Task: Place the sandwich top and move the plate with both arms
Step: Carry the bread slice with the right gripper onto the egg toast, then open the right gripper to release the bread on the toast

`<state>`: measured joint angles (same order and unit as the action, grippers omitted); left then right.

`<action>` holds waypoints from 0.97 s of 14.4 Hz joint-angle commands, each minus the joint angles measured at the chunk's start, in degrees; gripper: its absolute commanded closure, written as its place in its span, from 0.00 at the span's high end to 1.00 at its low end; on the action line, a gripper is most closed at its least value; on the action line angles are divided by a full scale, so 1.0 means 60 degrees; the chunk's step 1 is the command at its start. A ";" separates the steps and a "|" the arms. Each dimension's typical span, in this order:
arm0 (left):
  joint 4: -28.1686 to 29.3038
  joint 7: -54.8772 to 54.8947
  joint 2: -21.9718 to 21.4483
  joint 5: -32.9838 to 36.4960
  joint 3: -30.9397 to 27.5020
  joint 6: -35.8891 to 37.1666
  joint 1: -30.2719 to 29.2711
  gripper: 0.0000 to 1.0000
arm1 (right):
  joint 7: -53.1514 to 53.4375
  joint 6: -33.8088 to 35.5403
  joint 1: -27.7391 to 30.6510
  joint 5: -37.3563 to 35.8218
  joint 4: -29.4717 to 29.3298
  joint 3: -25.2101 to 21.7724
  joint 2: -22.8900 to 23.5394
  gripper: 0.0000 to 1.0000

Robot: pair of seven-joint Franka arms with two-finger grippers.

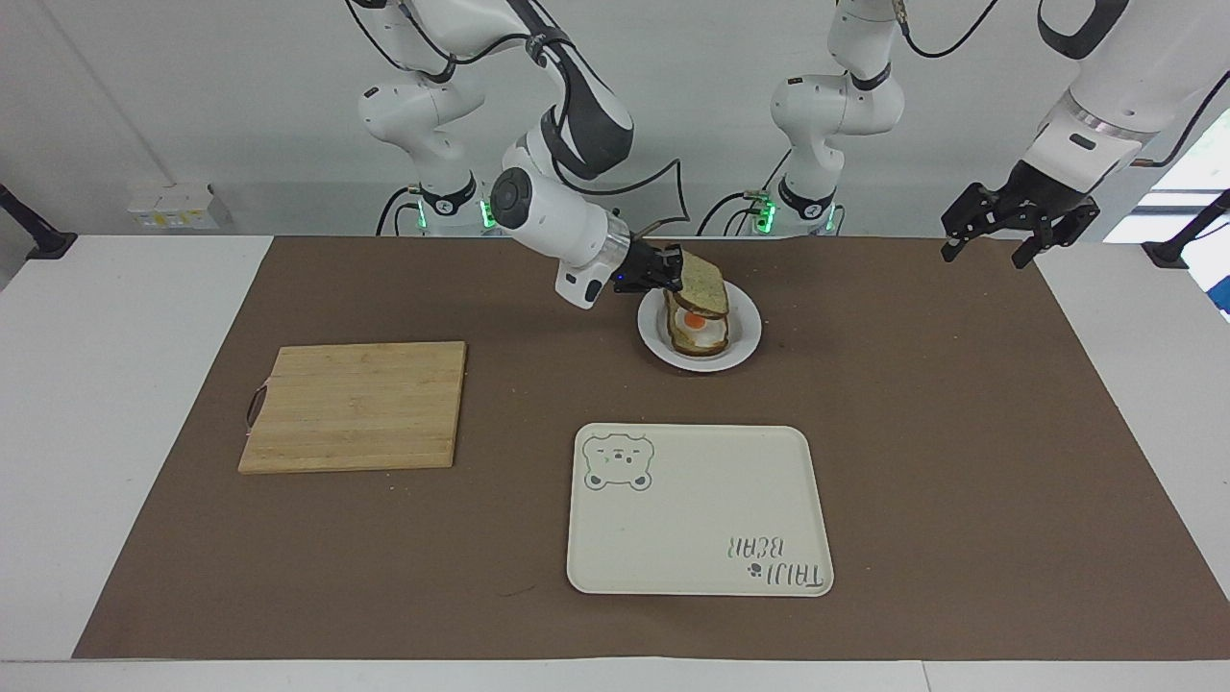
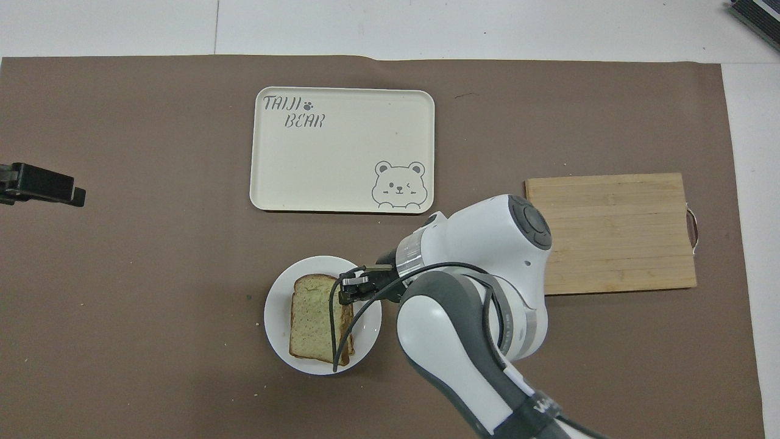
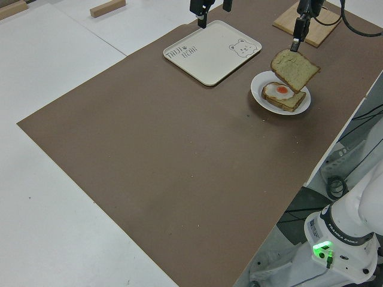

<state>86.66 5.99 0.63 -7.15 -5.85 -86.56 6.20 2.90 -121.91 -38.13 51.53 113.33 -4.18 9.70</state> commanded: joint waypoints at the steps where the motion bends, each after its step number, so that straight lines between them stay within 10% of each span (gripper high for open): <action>1: 0.0526 0.0510 -0.0193 -0.0507 -0.0006 -0.0133 -0.0154 1.00 | -0.0687 -0.0320 -0.0120 0.0421 0.0343 -0.0035 0.0067 0.00; 14: 0.2151 0.2430 -0.0470 -0.2147 -0.0006 -0.0983 -0.0857 1.00 | -0.2140 -0.1786 -0.0486 0.0450 0.0682 -0.0035 0.0741 0.00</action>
<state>95.81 18.71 0.51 -18.44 -6.24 -91.58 1.86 -7.55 -131.80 -40.95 52.07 117.37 -4.35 14.07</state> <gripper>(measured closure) 0.000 0.952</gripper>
